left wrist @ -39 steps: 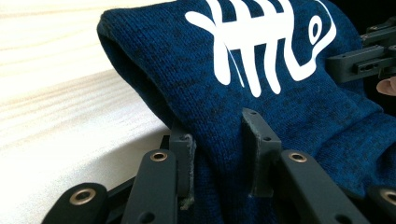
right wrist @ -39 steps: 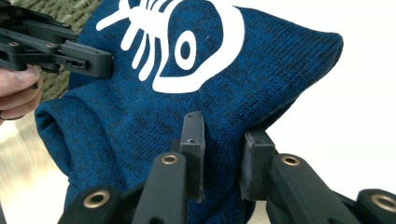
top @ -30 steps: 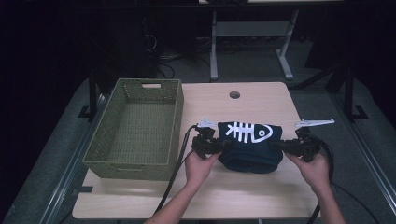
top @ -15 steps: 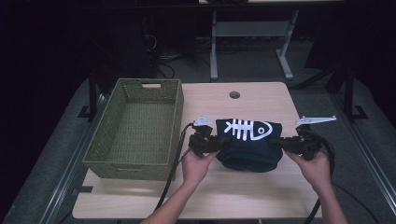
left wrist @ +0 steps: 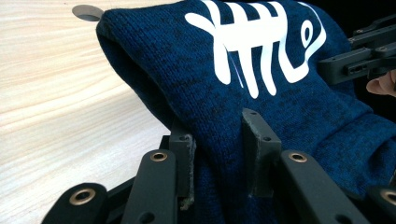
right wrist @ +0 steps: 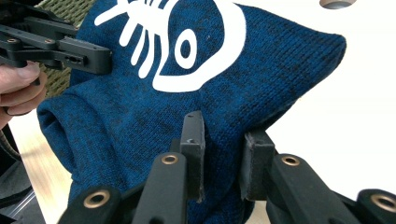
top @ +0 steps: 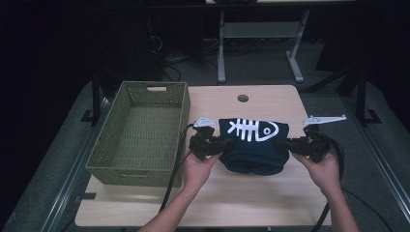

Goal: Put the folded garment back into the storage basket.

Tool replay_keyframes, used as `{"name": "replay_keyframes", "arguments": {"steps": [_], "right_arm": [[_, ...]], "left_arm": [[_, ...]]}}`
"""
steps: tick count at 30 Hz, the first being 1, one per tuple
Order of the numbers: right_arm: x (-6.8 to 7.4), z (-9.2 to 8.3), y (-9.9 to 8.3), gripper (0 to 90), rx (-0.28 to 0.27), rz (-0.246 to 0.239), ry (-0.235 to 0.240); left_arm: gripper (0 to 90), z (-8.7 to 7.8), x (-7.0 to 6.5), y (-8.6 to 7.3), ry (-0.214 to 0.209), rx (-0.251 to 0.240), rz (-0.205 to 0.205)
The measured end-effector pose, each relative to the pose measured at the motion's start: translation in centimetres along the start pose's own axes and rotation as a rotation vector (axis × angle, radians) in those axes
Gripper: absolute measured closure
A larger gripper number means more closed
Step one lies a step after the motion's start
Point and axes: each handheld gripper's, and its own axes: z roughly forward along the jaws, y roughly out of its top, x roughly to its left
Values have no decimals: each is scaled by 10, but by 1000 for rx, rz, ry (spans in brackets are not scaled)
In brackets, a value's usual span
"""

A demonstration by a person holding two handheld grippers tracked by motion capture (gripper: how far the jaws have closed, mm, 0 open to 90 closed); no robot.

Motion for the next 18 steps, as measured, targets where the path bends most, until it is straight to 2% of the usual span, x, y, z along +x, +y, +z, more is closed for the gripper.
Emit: {"name": "replay_keyframes", "arguments": {"steps": [7,18], "right_arm": [[7,1,5,743,-1,-21,4],[15,1,14,743,-10,-30,17]], "left_arm": [[684,-7,2,3,-1,1,2],[684,-22,4,11,-6,-9,2]]}}
